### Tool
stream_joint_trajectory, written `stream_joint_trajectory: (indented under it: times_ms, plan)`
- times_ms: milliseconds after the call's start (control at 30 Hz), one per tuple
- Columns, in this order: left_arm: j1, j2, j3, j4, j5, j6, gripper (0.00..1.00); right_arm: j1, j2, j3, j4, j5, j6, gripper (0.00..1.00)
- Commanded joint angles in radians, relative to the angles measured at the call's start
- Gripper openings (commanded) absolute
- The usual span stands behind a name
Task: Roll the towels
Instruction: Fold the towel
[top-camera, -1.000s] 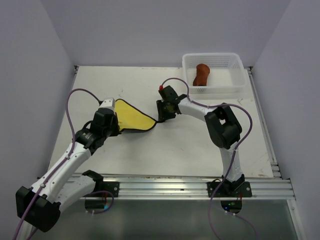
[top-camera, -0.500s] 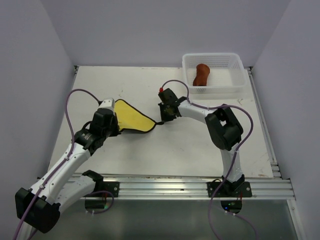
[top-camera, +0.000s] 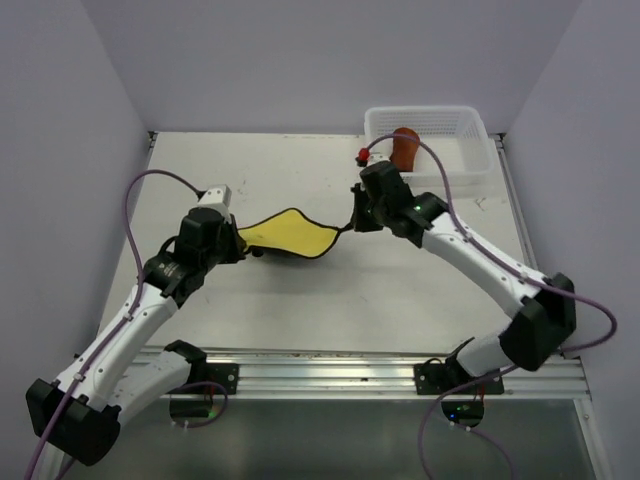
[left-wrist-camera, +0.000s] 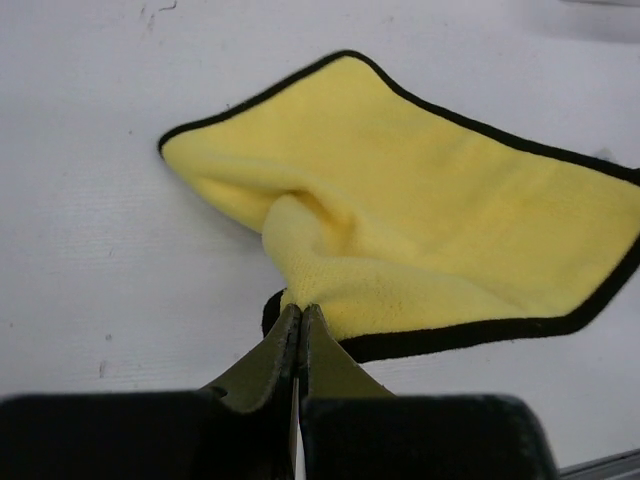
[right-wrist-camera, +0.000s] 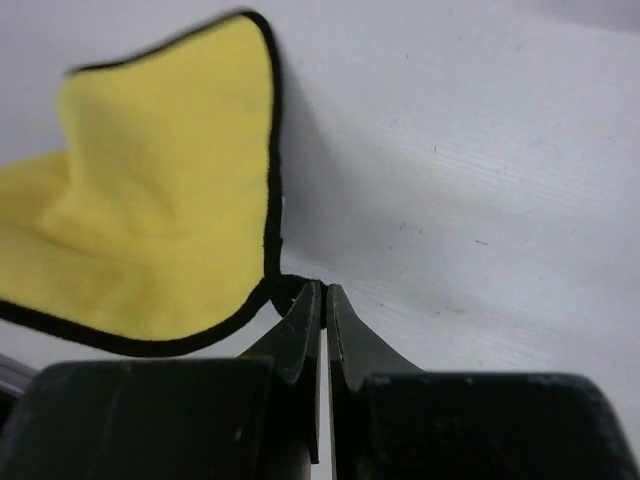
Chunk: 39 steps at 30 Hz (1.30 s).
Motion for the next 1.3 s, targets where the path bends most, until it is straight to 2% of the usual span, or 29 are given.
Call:
stream_joint_trajectory:
  times_ms: [0,233,367,467,733,867,1067,1267]
  plan:
    - [-0.004,-0.029,0.053,0.042,0.088,0.013,0.00,0.004,-0.219,-0.037,-0.085,0.079,0.017,0.00]
    - [-0.004,-0.086,0.065,-0.072,0.240,0.027,0.00,0.008,-0.570,-0.129,-0.220,0.081,0.104,0.00]
    - [-0.004,-0.144,0.070,-0.130,0.318,0.034,0.00,0.009,-0.725,-0.163,-0.298,0.079,0.127,0.00]
    - [-0.004,-0.190,0.079,-0.144,0.381,0.036,0.00,0.011,-0.782,-0.153,-0.352,0.063,0.113,0.00]
    - [-0.004,-0.258,0.119,-0.204,0.467,0.013,0.00,0.009,-0.865,-0.135,-0.383,-0.069,0.153,0.00]
    - [-0.004,-0.281,0.157,-0.236,0.464,-0.013,0.00,0.009,-0.877,-0.108,-0.367,-0.121,0.188,0.00]
    - [-0.004,-0.278,0.170,-0.250,0.467,-0.028,0.00,0.009,-0.842,-0.100,-0.347,-0.121,0.201,0.00]
    - [-0.004,-0.249,0.104,-0.201,0.403,-0.031,0.00,0.009,-0.784,-0.147,-0.262,-0.071,0.221,0.00]
